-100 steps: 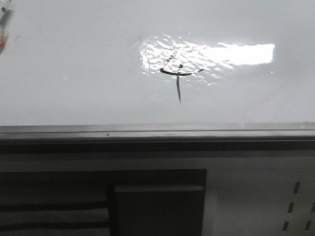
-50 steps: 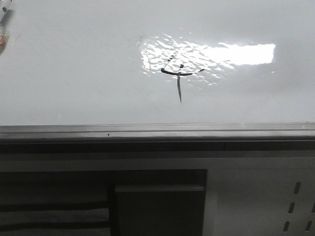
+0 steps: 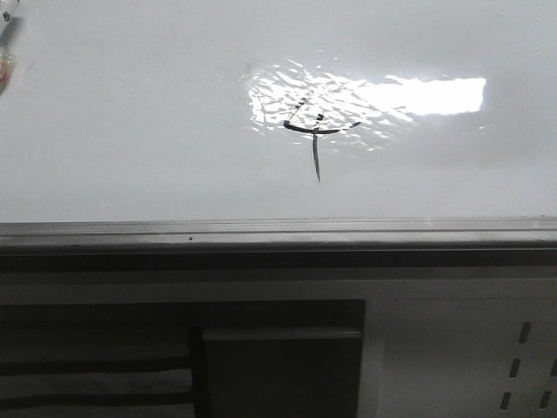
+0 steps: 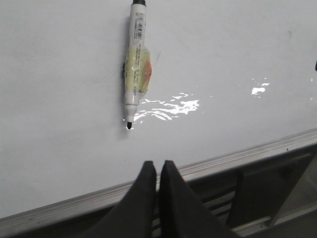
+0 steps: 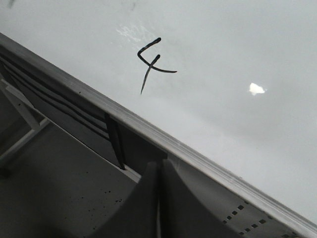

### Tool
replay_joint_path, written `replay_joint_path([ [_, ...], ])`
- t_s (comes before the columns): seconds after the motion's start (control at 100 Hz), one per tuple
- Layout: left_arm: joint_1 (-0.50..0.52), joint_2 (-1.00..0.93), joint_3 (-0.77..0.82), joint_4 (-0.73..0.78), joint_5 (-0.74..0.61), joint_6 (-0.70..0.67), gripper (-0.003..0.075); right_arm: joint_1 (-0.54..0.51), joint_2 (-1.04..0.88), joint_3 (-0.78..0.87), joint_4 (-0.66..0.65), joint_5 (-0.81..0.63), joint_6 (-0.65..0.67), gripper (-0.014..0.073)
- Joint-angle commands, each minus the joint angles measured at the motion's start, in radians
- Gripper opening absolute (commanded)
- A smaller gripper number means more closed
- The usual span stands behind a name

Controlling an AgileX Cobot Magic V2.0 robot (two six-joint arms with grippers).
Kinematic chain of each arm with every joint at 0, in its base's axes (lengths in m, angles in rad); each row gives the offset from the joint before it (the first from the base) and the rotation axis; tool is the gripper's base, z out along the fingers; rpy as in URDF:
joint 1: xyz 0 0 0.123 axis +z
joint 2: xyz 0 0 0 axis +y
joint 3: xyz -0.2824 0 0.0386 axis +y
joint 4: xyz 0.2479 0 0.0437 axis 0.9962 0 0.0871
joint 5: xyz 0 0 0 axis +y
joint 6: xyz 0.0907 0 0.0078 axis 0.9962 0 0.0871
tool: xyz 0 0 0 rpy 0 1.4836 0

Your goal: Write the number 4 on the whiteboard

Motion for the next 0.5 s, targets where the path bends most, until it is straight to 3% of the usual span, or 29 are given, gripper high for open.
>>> replay_joint_path([
  [0.0, 0.001, 0.006, -0.029, -0.016, -0.077, -0.006, -0.0020, -0.006, -0.003, -0.025, -0.010, -0.065, 0.001, -0.0072],
  [0.2, 0.028, -0.117, 0.064, -0.016, -0.157, -0.006, -0.0020, -0.006, -0.003, -0.025, -0.010, -0.063, 0.001, -0.0072],
  [0.49, 0.121, -0.409, 0.337, 0.014, -0.373, -0.006, -0.0020, -0.006, -0.003, -0.025, -0.010, -0.063, 0.001, -0.0072],
])
